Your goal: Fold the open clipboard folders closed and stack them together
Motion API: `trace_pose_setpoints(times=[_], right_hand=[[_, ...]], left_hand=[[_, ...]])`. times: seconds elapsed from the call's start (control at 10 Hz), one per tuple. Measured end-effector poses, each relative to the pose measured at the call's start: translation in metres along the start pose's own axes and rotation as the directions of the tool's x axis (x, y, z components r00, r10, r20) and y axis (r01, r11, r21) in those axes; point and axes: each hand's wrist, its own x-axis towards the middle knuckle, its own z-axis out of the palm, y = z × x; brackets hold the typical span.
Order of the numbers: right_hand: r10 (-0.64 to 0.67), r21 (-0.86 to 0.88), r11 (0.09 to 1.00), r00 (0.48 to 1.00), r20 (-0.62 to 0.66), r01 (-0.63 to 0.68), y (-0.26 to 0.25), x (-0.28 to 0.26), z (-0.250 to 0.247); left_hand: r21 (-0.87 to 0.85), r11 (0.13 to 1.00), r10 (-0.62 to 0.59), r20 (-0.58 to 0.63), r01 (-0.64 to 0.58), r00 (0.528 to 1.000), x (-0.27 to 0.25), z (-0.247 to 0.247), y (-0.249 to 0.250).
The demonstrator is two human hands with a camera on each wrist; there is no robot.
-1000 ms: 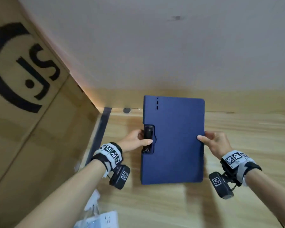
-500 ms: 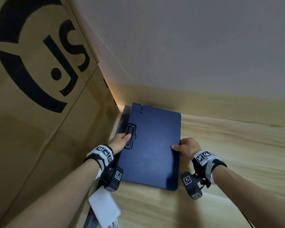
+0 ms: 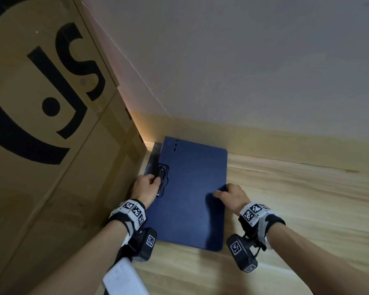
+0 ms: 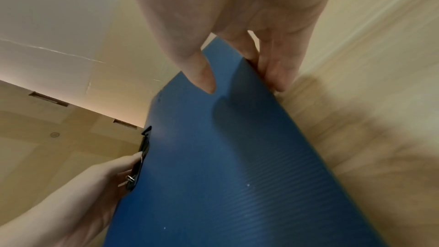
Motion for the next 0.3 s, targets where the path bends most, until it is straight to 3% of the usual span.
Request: trace_pose_setpoints(times=[0.3], right_hand=[[-0.006,0.147,0.989,1.0,-0.031,0.011,0.003,-0.03,-0.009]], left_hand=[[-0.105,0.994,0.003,-0.049,-0.008,0.999,-0.029,-0.002,0.007]])
